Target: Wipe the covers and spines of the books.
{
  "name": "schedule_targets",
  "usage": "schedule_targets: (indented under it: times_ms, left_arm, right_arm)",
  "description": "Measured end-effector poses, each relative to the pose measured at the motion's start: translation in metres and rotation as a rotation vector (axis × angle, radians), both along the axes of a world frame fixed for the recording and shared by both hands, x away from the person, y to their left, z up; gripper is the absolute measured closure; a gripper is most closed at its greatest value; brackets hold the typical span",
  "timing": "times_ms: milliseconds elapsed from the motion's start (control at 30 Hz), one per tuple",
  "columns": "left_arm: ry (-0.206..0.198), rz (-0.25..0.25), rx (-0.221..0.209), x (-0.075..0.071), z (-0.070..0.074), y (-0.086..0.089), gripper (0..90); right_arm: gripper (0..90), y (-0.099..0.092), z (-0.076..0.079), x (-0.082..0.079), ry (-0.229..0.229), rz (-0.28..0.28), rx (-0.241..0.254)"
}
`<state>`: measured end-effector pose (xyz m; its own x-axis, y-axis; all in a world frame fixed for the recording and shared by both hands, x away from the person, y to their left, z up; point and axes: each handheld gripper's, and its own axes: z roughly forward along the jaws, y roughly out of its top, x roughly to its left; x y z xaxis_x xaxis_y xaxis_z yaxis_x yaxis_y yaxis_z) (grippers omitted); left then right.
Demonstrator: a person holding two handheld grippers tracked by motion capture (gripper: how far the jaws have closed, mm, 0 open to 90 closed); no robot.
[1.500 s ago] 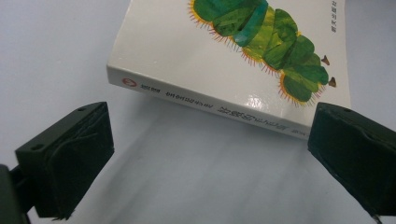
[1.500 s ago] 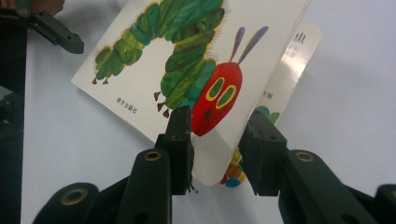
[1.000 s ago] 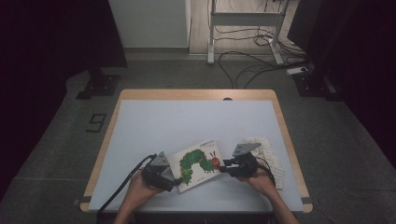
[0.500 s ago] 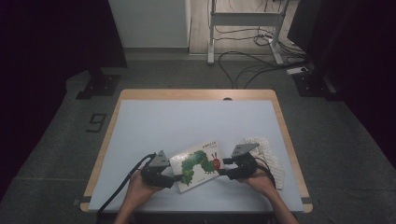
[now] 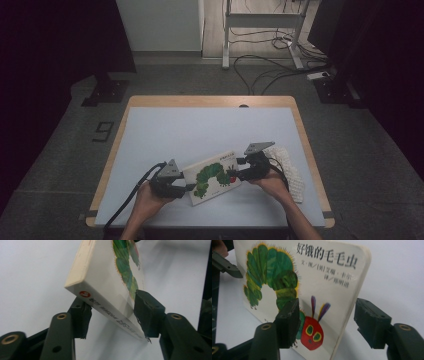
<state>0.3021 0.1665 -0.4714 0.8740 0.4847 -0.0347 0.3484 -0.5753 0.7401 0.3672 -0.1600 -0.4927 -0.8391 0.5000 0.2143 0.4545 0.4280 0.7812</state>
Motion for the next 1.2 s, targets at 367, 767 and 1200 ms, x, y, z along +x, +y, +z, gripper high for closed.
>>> schedule_targets:
  times_ms: [367,767,1200]
  left_arm:
    - [0.002,-0.017,0.017,0.005,0.011,0.000,58.4]
    - [-0.016,0.020,0.028,0.012,0.021,0.005,67.1]
    - [-0.080,0.076,0.048,0.027,0.033,0.012,65.6]
  right_arm:
    - [49.9,-0.003,0.013,-0.007,-0.047,0.007,-0.002]
    - [56.8,-0.002,0.022,-0.012,-0.090,-0.009,-0.007]
    - [57.4,0.011,0.031,-0.004,-0.156,-0.042,-0.012]
